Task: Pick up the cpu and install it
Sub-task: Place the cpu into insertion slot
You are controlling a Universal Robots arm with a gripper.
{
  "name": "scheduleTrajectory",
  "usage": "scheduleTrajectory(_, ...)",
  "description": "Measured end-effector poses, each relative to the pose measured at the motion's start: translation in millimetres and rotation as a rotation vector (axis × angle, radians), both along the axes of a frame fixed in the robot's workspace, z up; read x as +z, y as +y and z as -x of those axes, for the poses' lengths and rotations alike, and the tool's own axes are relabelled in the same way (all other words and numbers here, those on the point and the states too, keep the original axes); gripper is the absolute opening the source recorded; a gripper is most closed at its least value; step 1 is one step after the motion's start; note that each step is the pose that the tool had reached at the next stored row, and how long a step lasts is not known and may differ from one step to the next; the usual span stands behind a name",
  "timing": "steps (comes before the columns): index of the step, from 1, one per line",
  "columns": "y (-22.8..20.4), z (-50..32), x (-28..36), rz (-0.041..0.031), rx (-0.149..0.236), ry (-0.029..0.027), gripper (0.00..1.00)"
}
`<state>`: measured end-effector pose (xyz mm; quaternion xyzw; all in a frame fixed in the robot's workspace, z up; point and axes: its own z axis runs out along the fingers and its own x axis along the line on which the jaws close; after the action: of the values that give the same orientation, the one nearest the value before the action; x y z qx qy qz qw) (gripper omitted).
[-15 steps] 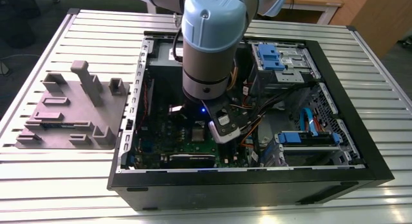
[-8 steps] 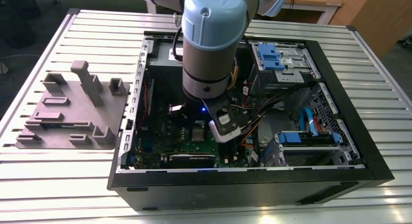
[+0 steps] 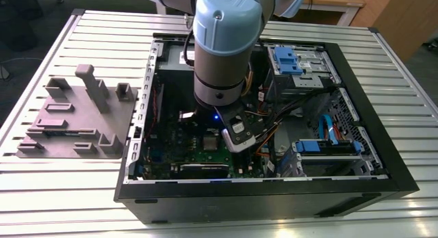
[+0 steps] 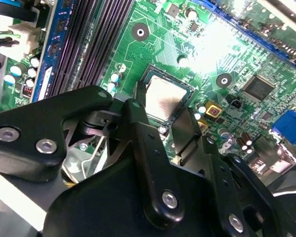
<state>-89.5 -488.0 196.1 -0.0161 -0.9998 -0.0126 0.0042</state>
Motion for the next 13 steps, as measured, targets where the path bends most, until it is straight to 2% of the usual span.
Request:
scheduleTrajectory(5, -0.1, 0.0, -4.8, 0.0002, 0.000, 0.0000, 0.48)
scheduleTrajectory(7, -0.1, 0.0, -4.9, 0.0004, 0.000, 0.0001, 0.48)
scheduleTrajectory(9, -0.1, 0.1, -4.9, 0.0007, 0.000, 0.0002, 0.43)
scheduleTrajectory(13, 0.0, 0.2, -5.0, 0.0002, 0.000, 0.0000, 0.43)
